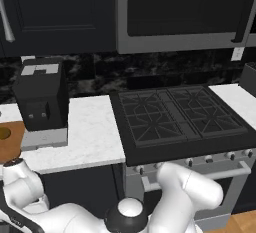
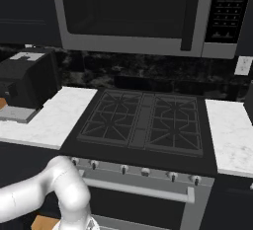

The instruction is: Place the appropriate cutting tool for cutting the avocado skin on the cutting board.

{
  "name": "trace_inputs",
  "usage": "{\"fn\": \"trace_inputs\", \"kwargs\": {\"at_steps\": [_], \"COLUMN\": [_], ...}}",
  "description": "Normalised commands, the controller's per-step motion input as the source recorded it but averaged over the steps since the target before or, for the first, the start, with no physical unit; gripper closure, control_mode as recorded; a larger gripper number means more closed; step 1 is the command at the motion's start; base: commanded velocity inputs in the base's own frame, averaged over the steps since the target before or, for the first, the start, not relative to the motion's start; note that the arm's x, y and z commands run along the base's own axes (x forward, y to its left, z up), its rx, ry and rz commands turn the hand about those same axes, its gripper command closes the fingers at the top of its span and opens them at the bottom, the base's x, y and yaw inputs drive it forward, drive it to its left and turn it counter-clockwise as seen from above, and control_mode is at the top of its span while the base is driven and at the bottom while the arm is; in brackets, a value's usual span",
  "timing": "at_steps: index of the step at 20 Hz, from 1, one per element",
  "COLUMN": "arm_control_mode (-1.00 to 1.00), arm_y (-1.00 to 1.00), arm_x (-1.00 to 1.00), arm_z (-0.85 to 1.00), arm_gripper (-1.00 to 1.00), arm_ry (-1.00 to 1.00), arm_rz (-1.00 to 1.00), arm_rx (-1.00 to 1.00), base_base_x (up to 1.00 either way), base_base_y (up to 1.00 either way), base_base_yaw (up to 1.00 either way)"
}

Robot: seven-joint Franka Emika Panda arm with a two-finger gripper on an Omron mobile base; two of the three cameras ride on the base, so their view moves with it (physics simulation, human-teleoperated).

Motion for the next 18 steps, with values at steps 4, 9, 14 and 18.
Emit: {"fn": "trace_inputs", "kwargs": {"at_steps": [4,9,14,18], "arm_control_mode": [-1.00,-1.00,-1.00,-1.00], "arm_y": [0.19,-0.19,-0.27,-0.16], "arm_x": [0.02,-0.12,-0.15,-0.30], "arm_z": [-0.35,-0.24,-0.11,-0.31], "arm_gripper": [-1.00,-1.00,-1.00,-1.00], "arm_ry": [0.00,0.00,0.00,0.00], "arm_rz": [-0.16,-0.19,-0.15,-0.07], "arm_rx": [0.00,0.00,0.00,0.00], "base_base_x": [0.00,0.00,0.00,0.00], "base_base_y": [0.00,0.00,0.00,0.00], "base_base_yaw": [0.00,0.00,0.00,0.00]}}
